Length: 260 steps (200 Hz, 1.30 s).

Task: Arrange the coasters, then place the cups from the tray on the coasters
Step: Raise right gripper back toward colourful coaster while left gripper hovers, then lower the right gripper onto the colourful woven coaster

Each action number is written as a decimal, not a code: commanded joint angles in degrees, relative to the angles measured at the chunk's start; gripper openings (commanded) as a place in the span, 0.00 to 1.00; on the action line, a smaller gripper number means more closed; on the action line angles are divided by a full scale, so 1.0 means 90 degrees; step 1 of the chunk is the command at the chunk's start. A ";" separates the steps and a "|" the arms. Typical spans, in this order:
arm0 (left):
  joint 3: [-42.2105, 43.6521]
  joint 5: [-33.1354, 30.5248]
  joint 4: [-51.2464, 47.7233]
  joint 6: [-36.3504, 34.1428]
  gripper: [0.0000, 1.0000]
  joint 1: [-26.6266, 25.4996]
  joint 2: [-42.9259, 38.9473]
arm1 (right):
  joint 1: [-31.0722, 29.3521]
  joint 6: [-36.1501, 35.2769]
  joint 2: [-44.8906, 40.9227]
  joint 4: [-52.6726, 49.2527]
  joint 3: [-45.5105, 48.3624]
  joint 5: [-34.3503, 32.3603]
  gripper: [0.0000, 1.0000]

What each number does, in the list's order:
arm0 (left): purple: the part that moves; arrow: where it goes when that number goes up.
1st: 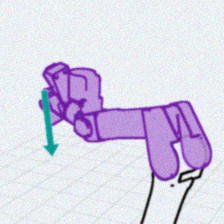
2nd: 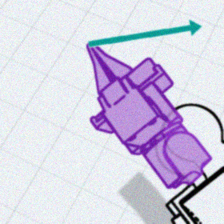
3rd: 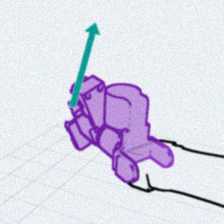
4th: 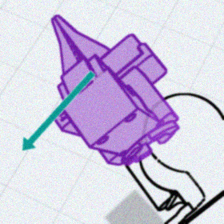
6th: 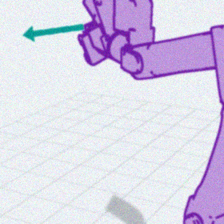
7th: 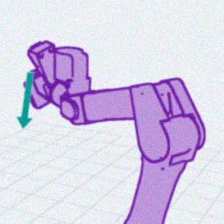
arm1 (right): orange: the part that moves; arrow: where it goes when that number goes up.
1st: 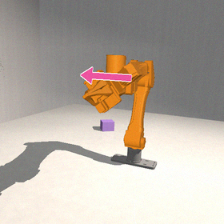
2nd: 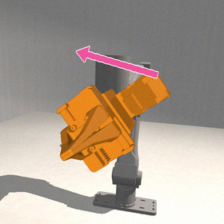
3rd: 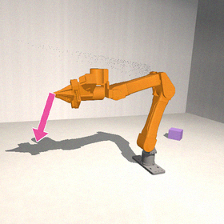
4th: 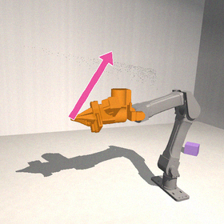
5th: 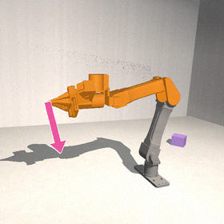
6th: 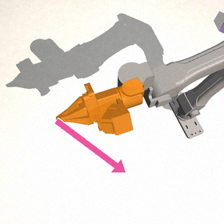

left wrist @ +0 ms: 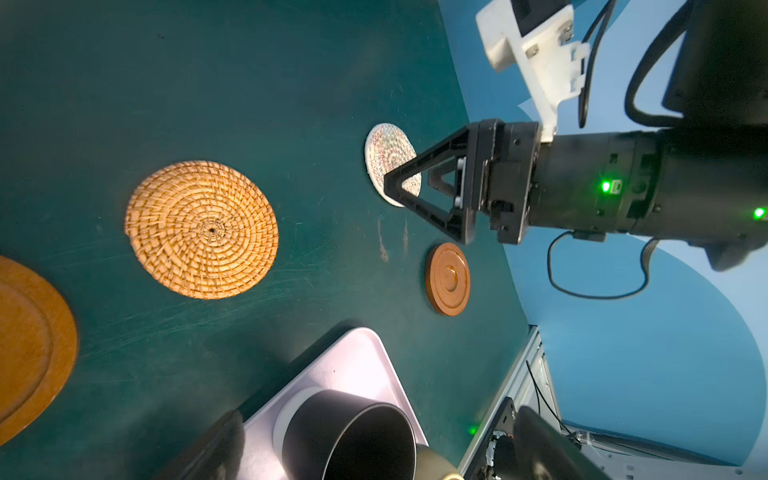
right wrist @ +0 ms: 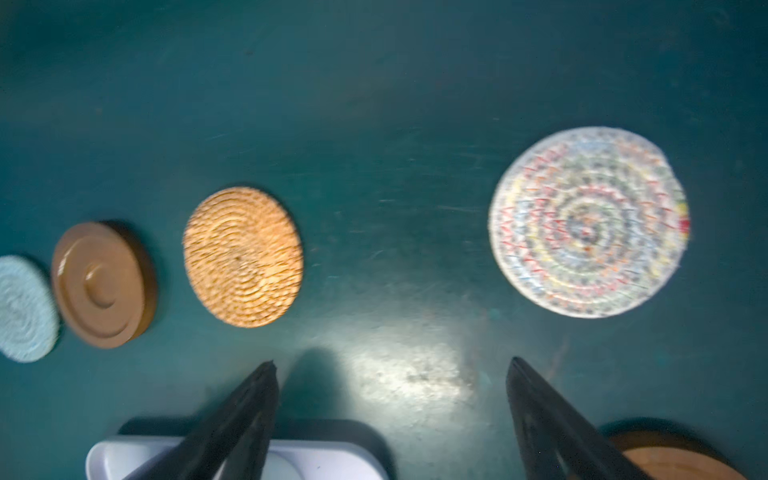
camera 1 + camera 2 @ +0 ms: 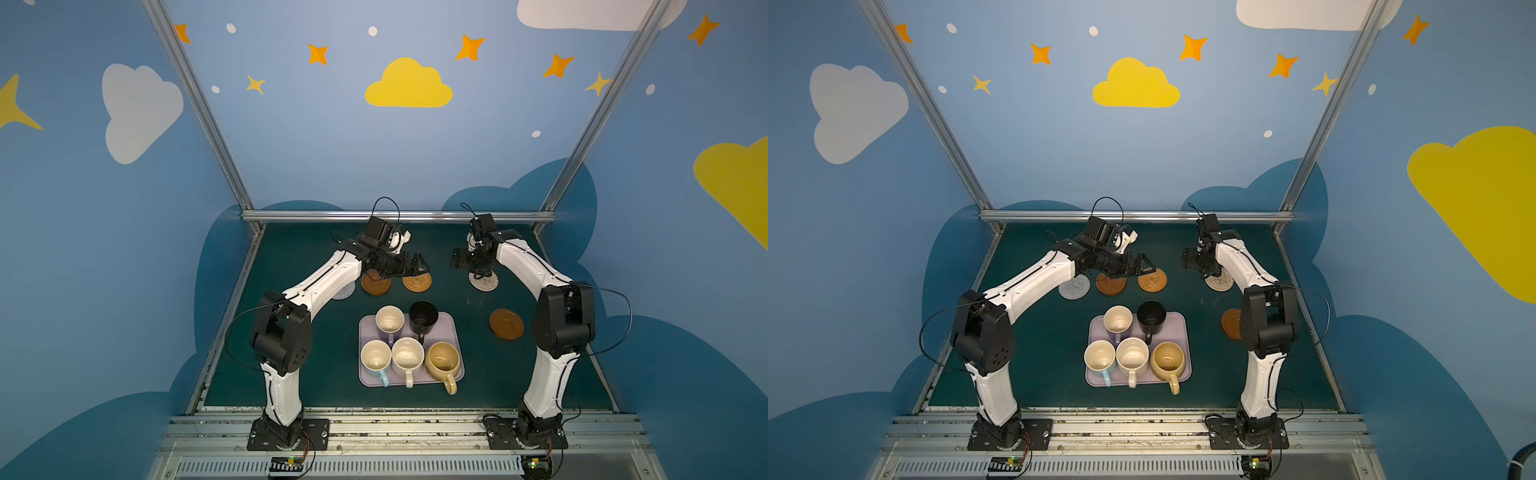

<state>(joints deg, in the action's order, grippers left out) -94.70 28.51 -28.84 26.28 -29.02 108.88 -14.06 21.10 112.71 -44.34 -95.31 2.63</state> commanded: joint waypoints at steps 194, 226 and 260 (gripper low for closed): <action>-0.1031 0.0587 -0.0091 0.0299 1.00 -0.0082 0.0928 | 0.1463 0.0398 0.1511 -0.1005 -0.0812 -0.0157 0.80; -0.1031 0.0611 -0.0101 0.0269 1.00 -0.0079 0.0930 | 0.1462 0.0400 0.1696 -0.1026 -0.0960 -0.0096 0.80; -0.1014 0.0621 -0.0138 0.0226 1.00 -0.0067 0.0910 | 0.1456 0.0398 0.1956 -0.1172 -0.1106 0.0054 0.78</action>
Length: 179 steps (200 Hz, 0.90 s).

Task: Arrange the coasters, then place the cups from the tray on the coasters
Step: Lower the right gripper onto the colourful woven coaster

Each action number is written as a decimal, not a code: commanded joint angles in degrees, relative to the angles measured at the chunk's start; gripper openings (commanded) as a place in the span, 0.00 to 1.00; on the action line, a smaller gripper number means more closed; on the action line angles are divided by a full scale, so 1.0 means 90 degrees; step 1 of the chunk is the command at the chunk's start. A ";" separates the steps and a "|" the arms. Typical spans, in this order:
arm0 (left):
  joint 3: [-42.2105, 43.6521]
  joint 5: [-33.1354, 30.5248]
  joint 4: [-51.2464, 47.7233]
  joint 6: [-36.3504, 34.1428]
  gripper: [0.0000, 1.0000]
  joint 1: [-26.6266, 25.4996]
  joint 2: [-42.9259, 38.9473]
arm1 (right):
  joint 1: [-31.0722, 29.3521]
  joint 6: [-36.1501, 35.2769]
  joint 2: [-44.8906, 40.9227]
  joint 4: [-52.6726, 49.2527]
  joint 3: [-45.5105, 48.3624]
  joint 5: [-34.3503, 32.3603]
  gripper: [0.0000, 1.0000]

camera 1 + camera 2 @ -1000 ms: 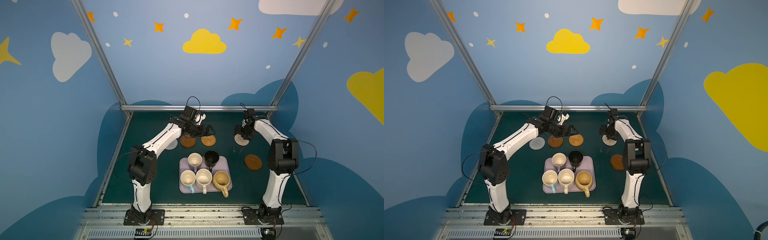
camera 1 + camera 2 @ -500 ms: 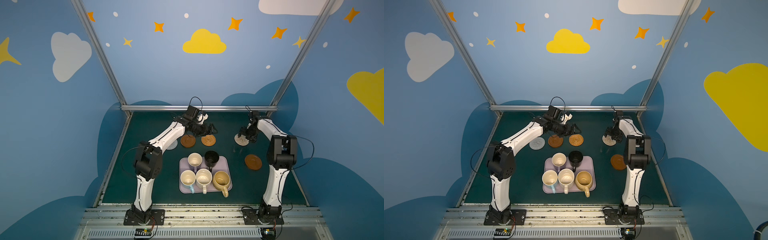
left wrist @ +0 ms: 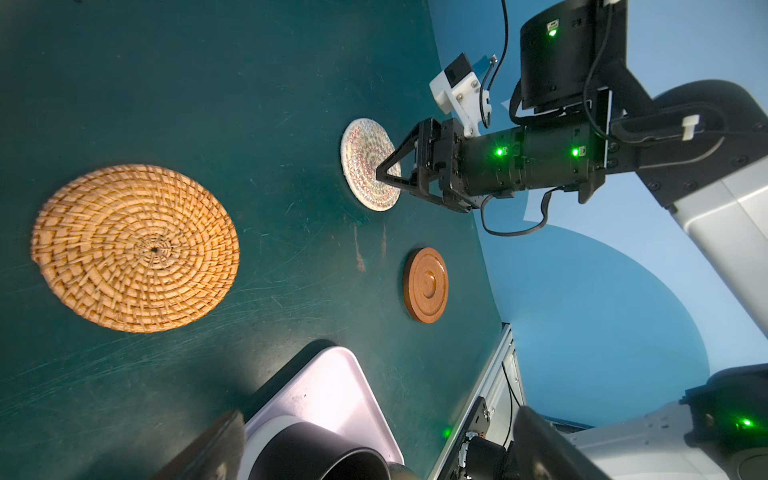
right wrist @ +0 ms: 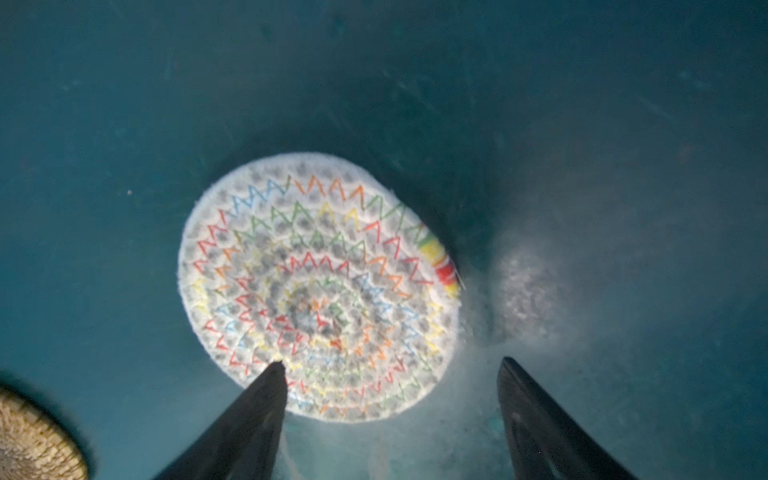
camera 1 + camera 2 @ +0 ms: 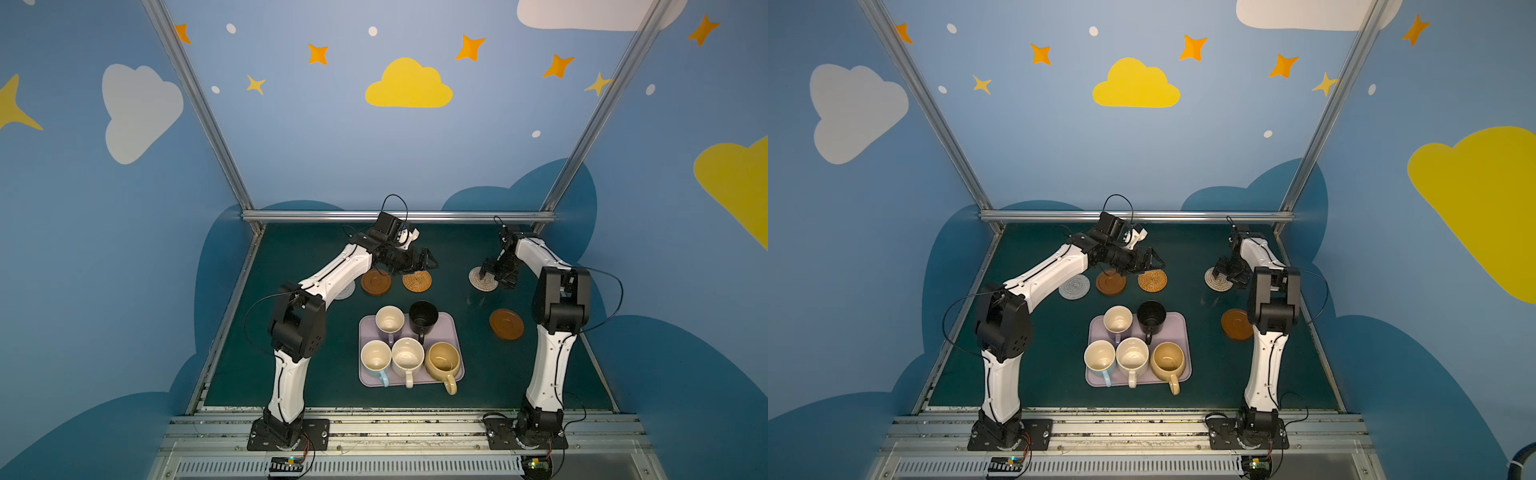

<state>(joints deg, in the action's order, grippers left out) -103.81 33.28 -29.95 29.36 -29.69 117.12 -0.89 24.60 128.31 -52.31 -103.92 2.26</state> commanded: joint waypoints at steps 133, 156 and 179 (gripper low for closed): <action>0.0216 0.0090 0.0129 -0.0034 1.00 0.0039 -0.0211 | -0.0398 -0.0300 0.0568 -0.0476 -0.0426 0.0586 0.58; 0.0236 0.0082 0.0153 -0.0019 1.00 0.0040 -0.0230 | -0.0516 -0.0456 0.0605 -0.0572 -0.0529 0.0594 0.57; 0.0298 0.0012 0.0152 0.0011 1.00 0.0046 -0.0275 | -0.0595 -0.0575 0.0617 -0.0636 -0.0572 0.0900 0.55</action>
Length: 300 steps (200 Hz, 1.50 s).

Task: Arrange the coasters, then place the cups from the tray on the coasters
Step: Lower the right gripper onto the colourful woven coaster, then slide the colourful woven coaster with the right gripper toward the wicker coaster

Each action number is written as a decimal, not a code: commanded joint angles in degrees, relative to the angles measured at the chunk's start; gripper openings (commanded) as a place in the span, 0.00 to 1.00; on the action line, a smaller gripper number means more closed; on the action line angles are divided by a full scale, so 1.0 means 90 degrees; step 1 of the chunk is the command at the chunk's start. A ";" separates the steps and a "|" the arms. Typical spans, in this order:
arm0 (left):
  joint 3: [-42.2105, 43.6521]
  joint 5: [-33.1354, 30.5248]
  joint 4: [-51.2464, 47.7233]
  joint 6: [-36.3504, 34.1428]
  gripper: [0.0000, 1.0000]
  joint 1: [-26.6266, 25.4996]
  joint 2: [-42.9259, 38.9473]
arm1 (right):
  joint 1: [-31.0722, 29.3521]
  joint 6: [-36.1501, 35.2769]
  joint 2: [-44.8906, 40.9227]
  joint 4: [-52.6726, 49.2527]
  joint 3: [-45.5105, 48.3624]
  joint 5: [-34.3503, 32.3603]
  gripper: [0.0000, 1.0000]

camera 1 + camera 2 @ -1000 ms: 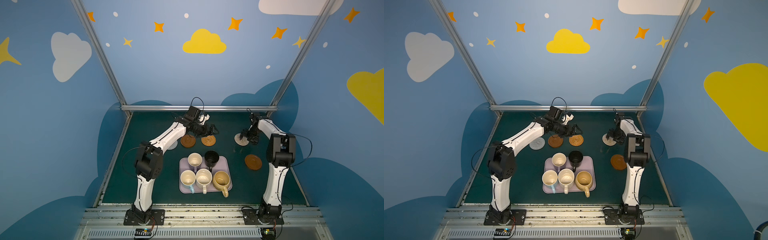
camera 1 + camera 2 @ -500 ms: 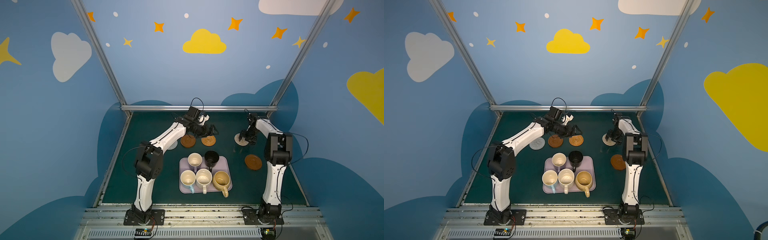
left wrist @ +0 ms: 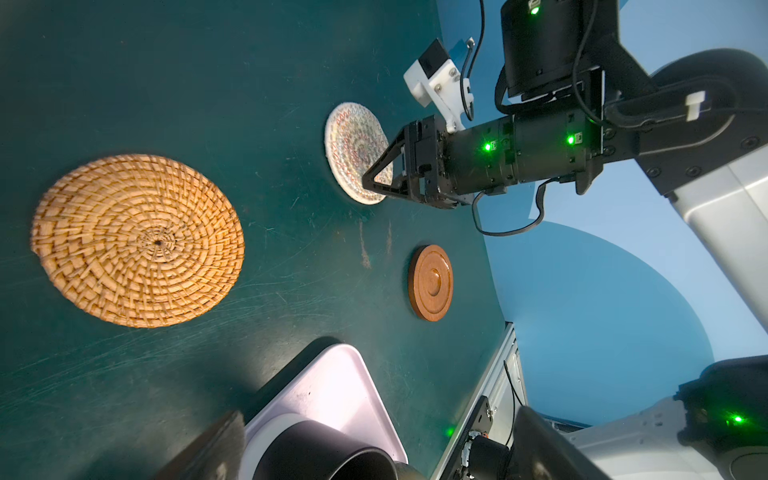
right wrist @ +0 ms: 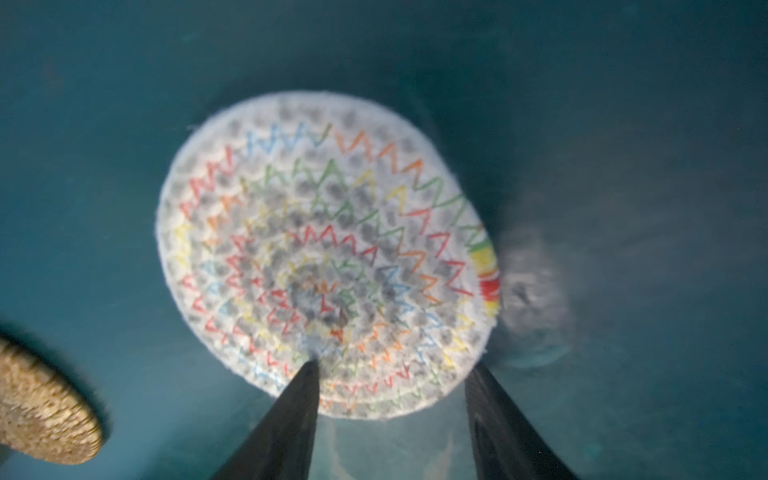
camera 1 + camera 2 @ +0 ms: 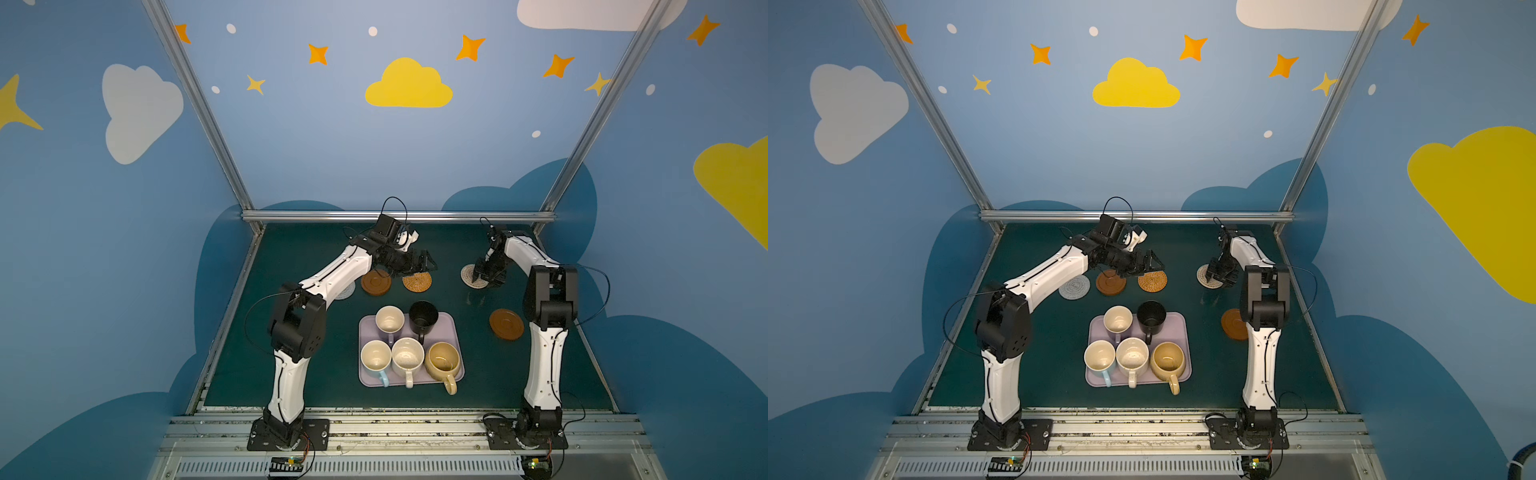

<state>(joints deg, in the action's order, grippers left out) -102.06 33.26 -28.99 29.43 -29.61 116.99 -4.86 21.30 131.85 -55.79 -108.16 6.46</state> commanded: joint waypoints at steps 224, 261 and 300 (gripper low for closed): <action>0.1026 -0.0334 0.1471 0.0492 1.00 0.0127 -0.0626 | 0.0222 -0.0214 0.0433 -0.0332 -0.1238 -0.0024 0.85; 0.1208 -0.0285 0.1586 0.0594 1.00 0.0125 -0.0676 | 0.0255 -0.0660 0.1067 -0.0971 -0.2125 0.0067 0.83; 0.1350 -0.0256 0.1813 0.0702 1.00 0.0119 -0.0710 | 0.0248 -0.0955 0.1223 -0.1028 -0.2257 -0.0005 0.83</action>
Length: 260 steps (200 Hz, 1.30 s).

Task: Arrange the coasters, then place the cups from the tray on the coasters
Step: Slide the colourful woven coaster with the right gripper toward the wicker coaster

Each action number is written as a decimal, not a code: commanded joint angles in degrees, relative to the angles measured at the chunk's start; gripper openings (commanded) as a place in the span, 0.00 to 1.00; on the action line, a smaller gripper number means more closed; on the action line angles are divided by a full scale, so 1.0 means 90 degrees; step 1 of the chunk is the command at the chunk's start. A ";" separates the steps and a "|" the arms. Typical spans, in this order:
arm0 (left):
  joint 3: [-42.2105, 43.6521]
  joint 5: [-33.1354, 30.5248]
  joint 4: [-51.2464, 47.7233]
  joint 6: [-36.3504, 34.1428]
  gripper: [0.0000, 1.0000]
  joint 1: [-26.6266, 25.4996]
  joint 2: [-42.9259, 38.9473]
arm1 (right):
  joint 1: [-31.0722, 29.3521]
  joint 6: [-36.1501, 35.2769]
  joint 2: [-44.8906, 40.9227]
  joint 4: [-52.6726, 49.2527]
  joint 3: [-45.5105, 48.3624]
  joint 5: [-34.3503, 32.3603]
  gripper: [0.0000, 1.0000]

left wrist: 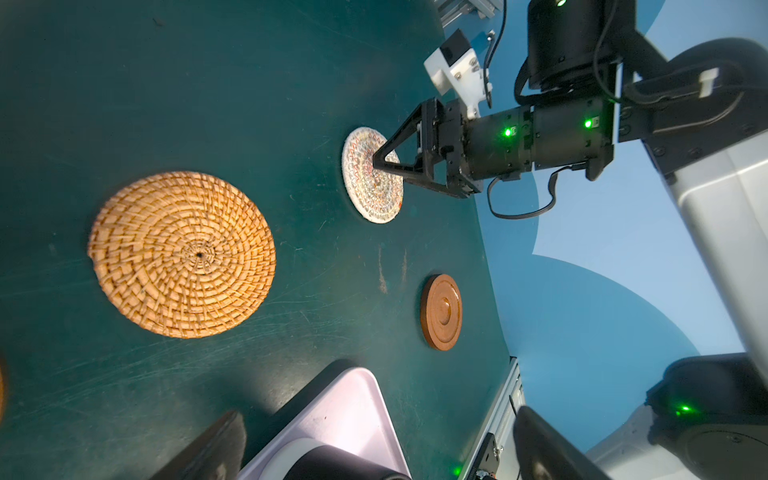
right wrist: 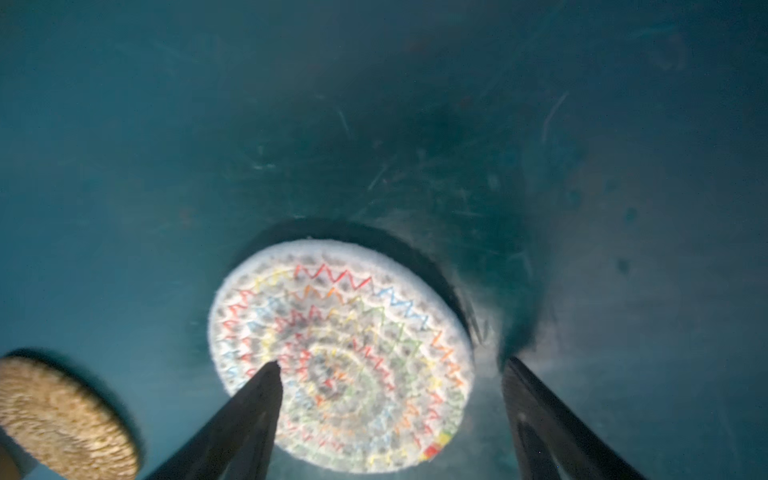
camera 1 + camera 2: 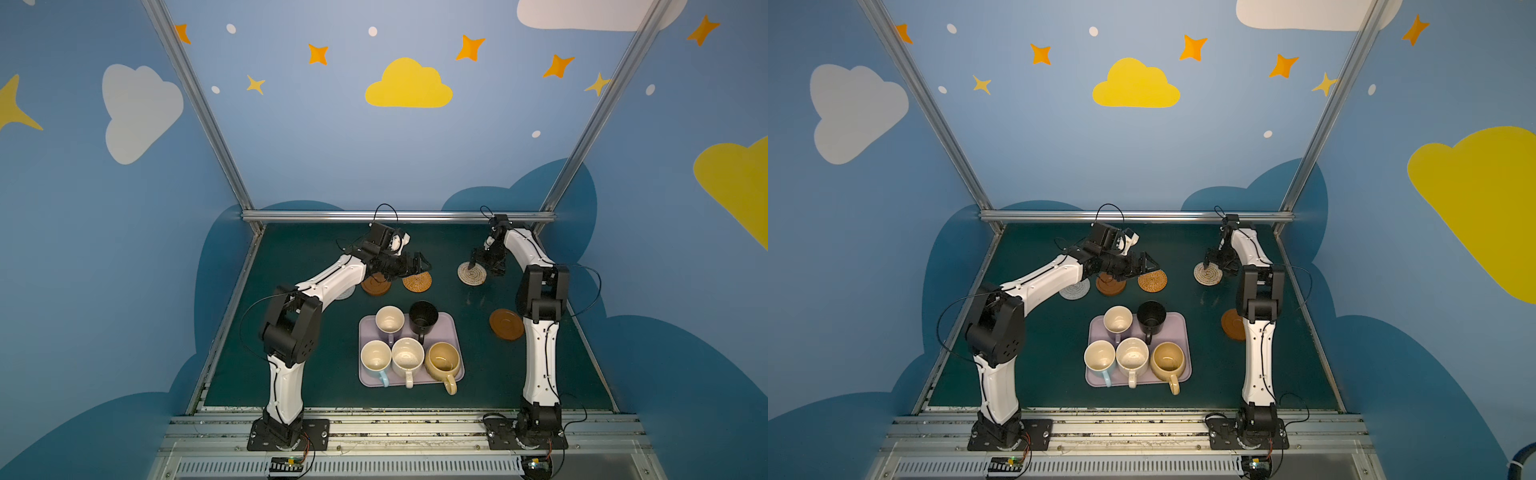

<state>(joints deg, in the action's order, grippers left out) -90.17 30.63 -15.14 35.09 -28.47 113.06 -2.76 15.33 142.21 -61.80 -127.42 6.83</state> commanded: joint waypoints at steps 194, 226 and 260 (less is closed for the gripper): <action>0.0502 0.0337 0.0656 0.0369 1.00 0.0194 -0.0616 | -0.1053 -0.2076 0.0430 -0.1249 -0.0488 -0.0260 0.68; 0.0490 0.0496 0.0652 0.0417 1.00 0.0204 -0.0667 | -0.1205 -0.1929 0.0184 -0.1128 -0.0001 -0.0229 0.66; 0.0421 0.0496 0.0513 0.0311 1.00 0.0241 -0.0678 | -0.1293 -0.1663 -0.0129 -0.0835 0.0542 -0.0066 0.66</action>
<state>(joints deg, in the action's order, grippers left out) -85.80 33.91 -9.80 38.85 -26.98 109.16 -13.47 -1.45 142.15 -69.12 -126.61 4.25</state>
